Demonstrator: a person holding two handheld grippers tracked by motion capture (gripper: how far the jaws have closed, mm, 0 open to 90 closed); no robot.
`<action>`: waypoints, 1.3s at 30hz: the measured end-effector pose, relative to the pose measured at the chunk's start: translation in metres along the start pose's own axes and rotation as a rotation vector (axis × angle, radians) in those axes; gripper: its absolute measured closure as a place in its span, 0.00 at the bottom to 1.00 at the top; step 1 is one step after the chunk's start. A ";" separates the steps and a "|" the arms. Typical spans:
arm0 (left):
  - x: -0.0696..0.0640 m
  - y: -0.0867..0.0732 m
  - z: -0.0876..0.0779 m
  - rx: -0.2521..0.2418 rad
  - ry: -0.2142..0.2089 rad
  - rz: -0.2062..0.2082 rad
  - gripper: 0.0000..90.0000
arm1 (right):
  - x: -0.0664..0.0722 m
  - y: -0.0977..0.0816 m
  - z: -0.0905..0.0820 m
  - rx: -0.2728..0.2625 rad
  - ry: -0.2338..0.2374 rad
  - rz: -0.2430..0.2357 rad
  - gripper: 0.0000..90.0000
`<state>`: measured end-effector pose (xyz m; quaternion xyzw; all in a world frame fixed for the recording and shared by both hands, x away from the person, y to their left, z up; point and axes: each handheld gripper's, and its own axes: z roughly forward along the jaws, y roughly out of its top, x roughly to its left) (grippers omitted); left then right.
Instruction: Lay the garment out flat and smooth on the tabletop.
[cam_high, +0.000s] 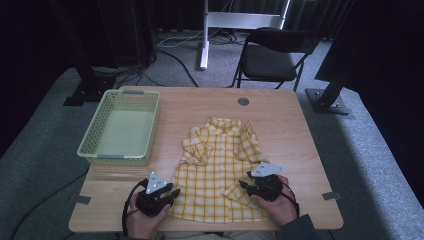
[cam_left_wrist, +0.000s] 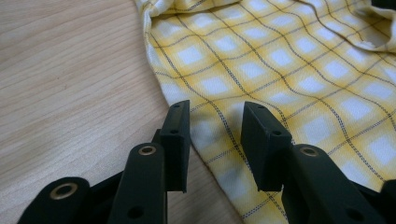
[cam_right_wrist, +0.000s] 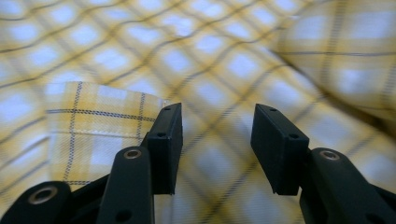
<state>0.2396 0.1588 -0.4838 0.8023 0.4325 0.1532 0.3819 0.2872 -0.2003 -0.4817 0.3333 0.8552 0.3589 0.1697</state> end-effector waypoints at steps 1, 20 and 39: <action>0.000 0.000 0.000 0.000 0.002 0.002 0.70 | 0.003 0.000 0.000 -0.001 0.012 -0.006 0.58; -0.003 0.002 0.002 0.000 0.010 0.006 0.67 | 0.040 -0.001 -0.017 -0.025 0.144 -0.083 0.57; -0.001 0.012 0.006 0.009 -0.013 -0.003 0.64 | 0.020 0.001 -0.013 -0.047 0.085 -0.064 0.57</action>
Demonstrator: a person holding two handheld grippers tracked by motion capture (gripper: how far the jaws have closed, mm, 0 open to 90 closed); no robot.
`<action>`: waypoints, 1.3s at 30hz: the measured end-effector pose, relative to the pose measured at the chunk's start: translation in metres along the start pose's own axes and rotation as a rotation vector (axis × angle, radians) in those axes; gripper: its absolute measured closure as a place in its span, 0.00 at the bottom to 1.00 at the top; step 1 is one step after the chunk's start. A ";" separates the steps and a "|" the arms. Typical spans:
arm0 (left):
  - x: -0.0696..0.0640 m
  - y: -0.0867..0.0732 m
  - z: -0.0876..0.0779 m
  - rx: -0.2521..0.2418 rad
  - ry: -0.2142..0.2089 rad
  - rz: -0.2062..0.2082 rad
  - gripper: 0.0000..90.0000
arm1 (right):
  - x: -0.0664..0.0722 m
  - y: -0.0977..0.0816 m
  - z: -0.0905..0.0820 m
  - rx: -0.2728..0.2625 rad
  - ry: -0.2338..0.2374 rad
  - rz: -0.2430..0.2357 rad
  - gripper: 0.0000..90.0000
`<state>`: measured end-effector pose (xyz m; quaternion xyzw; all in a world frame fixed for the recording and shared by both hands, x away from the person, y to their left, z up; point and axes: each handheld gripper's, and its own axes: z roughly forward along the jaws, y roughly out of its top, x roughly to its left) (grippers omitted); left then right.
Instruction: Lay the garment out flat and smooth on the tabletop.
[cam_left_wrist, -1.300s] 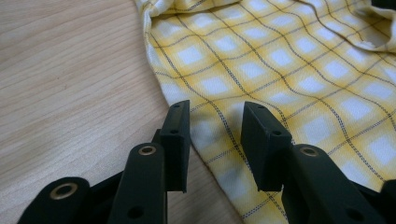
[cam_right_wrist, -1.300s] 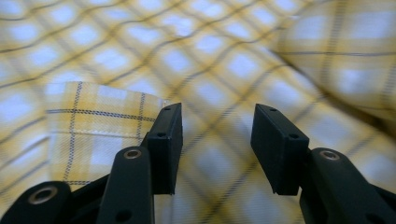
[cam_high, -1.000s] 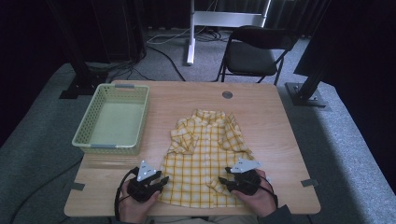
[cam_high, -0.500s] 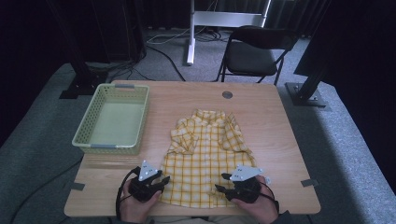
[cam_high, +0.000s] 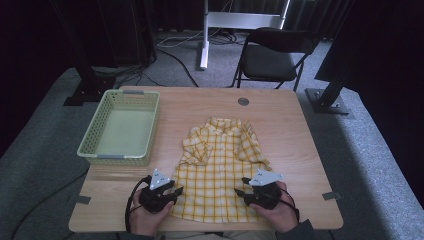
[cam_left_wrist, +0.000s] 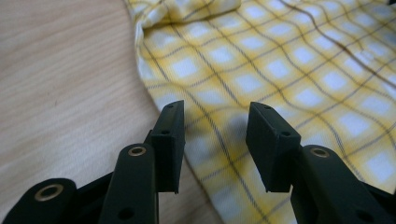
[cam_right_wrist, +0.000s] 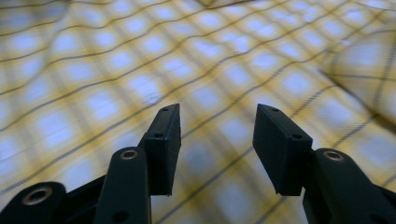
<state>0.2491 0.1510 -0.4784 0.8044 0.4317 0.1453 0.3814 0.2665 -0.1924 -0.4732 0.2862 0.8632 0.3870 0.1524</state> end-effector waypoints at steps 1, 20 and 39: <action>0.000 0.002 0.000 0.005 -0.003 0.002 0.64 | -0.003 0.001 0.001 -0.002 -0.007 0.005 0.57; -0.004 0.059 0.015 -0.022 -0.019 0.050 0.60 | -0.041 0.003 0.022 0.016 -0.099 0.061 0.54; 0.003 0.114 0.074 0.062 0.006 0.058 0.57 | -0.047 0.000 0.024 0.009 -0.068 0.110 0.50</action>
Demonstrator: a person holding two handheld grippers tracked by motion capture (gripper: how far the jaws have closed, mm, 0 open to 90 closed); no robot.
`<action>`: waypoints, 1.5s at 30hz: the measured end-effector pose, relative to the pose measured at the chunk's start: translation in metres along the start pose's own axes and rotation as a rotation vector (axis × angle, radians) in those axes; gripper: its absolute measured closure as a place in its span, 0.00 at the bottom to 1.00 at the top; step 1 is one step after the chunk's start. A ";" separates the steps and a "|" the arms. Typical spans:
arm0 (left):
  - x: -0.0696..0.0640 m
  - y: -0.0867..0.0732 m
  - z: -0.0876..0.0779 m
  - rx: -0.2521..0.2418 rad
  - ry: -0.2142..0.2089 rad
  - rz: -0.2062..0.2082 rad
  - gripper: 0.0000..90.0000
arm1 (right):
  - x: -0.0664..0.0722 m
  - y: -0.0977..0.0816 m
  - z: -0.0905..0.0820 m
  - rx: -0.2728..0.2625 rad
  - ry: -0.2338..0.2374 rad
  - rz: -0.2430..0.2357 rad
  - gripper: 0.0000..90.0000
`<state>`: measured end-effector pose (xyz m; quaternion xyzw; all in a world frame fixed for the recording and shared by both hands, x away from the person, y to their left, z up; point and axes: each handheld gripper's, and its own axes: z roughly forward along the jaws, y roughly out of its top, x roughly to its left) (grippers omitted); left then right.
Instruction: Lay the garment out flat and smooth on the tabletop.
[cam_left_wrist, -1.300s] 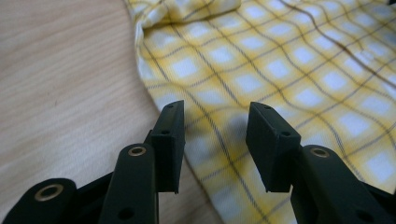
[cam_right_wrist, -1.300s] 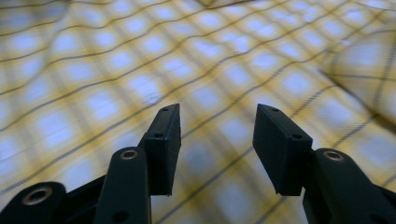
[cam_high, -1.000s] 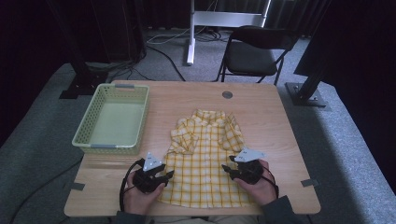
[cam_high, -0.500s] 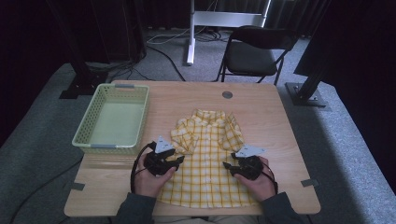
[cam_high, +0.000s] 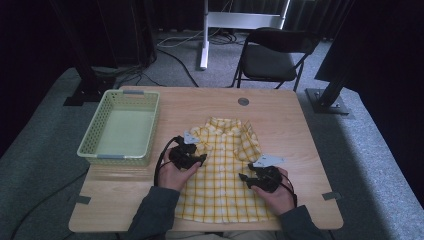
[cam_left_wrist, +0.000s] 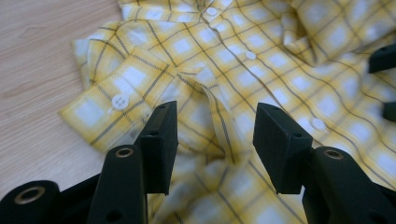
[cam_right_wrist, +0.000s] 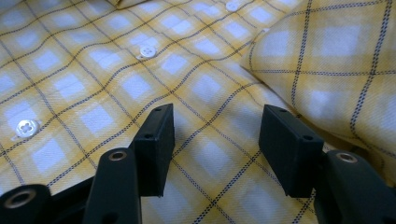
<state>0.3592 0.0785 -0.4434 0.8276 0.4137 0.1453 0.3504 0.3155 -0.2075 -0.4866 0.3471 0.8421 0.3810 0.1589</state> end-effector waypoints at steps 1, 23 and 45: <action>0.001 0.002 0.003 0.007 -0.001 -0.004 0.57 | 0.000 0.000 0.000 0.000 -0.001 0.000 0.49; -0.003 0.004 0.013 -0.001 0.021 -0.032 0.97 | 0.000 0.000 0.000 0.000 -0.003 0.002 0.49; 0.001 -0.065 -0.041 -0.105 0.038 -0.132 0.95 | 0.000 0.000 0.000 0.002 -0.005 0.004 0.48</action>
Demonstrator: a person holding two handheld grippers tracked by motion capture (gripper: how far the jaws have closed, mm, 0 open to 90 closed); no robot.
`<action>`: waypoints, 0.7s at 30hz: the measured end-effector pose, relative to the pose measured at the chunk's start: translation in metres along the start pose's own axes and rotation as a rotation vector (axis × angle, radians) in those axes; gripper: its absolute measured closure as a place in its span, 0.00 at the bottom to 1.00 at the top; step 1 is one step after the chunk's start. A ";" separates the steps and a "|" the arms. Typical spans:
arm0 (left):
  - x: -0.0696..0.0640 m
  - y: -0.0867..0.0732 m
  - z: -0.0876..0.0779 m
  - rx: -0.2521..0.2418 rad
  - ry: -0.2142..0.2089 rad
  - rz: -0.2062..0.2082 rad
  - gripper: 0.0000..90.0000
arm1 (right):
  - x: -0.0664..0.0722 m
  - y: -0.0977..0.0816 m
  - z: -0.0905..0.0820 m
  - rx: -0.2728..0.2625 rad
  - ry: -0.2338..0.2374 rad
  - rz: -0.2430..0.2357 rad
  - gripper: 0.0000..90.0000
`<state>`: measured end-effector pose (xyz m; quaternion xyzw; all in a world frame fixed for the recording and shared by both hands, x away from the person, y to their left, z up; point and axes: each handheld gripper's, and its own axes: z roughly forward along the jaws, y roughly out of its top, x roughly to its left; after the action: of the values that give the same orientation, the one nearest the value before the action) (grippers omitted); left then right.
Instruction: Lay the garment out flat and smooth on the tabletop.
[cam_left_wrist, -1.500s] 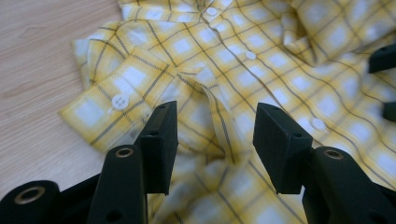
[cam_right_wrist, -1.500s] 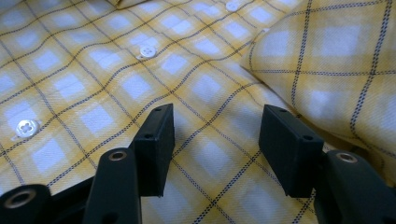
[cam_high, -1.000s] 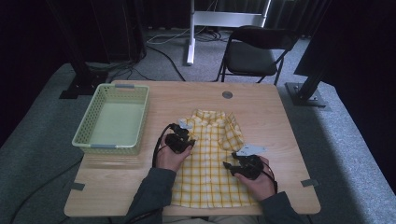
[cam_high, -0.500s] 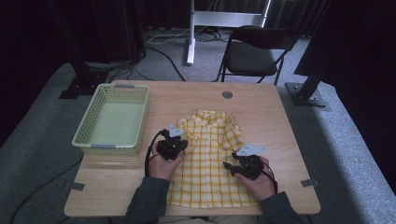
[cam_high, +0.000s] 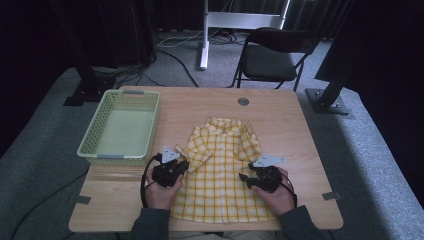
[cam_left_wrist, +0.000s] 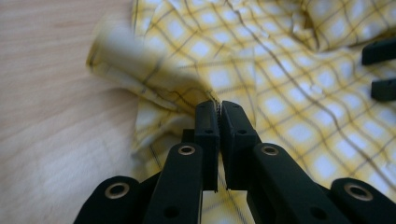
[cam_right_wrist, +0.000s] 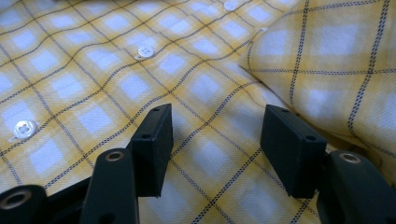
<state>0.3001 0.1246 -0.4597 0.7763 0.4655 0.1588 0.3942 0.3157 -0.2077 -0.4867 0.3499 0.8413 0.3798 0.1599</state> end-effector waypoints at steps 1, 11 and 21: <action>-0.001 -0.002 -0.001 0.001 0.001 0.002 0.95 | 0.000 0.000 0.000 0.000 0.000 0.000 0.48; -0.009 0.001 -0.023 -0.054 -0.046 0.044 0.85 | 0.000 0.000 0.000 0.000 -0.001 0.000 0.48; 0.016 0.021 -0.010 -0.017 0.041 0.020 0.75 | 0.000 0.000 0.000 0.000 0.000 0.002 0.48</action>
<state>0.3153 0.1376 -0.4392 0.7741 0.4644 0.1826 0.3895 0.3158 -0.2077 -0.4867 0.3507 0.8411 0.3797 0.1597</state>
